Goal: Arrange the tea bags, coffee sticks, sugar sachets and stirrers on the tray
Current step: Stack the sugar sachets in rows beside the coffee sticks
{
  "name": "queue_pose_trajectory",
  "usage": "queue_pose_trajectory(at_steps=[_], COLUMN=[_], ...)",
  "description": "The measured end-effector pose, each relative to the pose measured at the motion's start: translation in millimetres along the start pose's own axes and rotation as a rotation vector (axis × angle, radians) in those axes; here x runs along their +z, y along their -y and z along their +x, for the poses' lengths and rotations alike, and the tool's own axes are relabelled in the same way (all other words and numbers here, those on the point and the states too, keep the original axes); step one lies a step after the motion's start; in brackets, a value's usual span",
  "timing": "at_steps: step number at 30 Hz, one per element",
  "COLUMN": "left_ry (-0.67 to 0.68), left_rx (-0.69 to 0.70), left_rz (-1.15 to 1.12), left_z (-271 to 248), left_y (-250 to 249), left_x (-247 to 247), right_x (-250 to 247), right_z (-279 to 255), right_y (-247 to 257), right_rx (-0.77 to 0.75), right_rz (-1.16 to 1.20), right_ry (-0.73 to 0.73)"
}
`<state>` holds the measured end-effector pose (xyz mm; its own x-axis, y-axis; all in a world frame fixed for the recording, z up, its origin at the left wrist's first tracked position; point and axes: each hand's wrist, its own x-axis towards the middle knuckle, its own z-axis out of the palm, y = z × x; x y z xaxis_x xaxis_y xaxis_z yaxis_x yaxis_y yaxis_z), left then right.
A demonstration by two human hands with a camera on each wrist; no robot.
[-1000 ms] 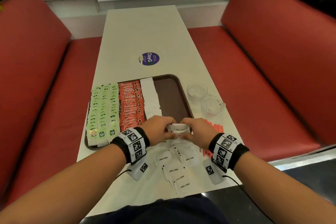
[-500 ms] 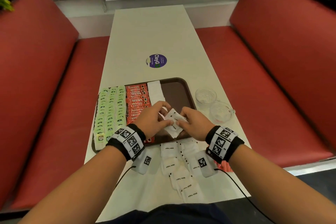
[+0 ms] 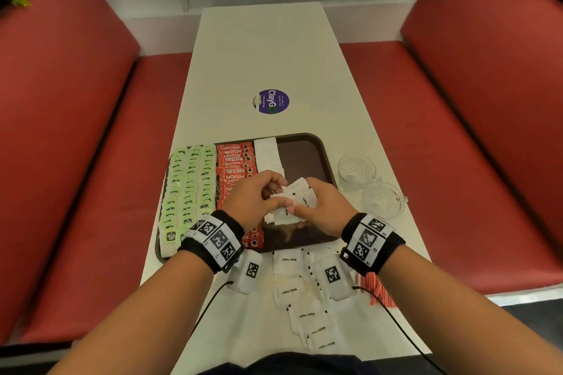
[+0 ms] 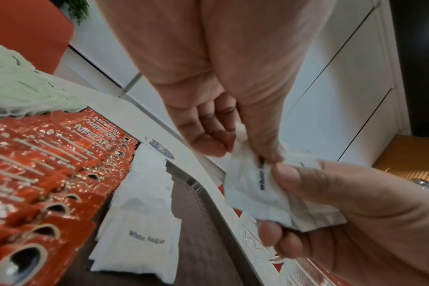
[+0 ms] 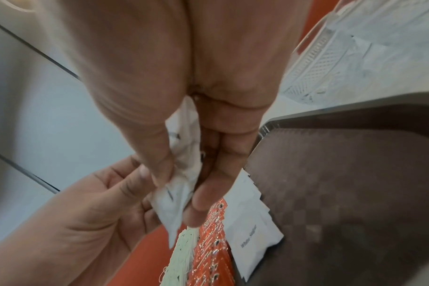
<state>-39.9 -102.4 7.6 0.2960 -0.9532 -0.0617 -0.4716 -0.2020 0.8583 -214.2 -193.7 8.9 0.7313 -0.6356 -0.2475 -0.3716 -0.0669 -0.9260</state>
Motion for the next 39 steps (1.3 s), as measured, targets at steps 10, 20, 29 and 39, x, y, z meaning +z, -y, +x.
queue_pose_trajectory(at_steps=[10, 20, 29, 39], left_ry=[-0.103, 0.287, 0.092, 0.212], left_rx=[-0.093, -0.138, -0.136, -0.064], left_rz=[0.068, 0.557, 0.731, 0.918], left_z=[13, 27, 27, 20], left_y=[17, 29, 36, 34], left_x=[-4, 5, 18, 29], right_x=[-12, -25, -24, -25], right_z=[12, 12, 12, 14], right_y=[-9, -24, -27, -25], right_rx=[0.014, 0.084, 0.029, 0.025], right_rz=[-0.034, -0.131, -0.258, -0.246], right_ry=[-0.083, -0.103, -0.121, -0.131])
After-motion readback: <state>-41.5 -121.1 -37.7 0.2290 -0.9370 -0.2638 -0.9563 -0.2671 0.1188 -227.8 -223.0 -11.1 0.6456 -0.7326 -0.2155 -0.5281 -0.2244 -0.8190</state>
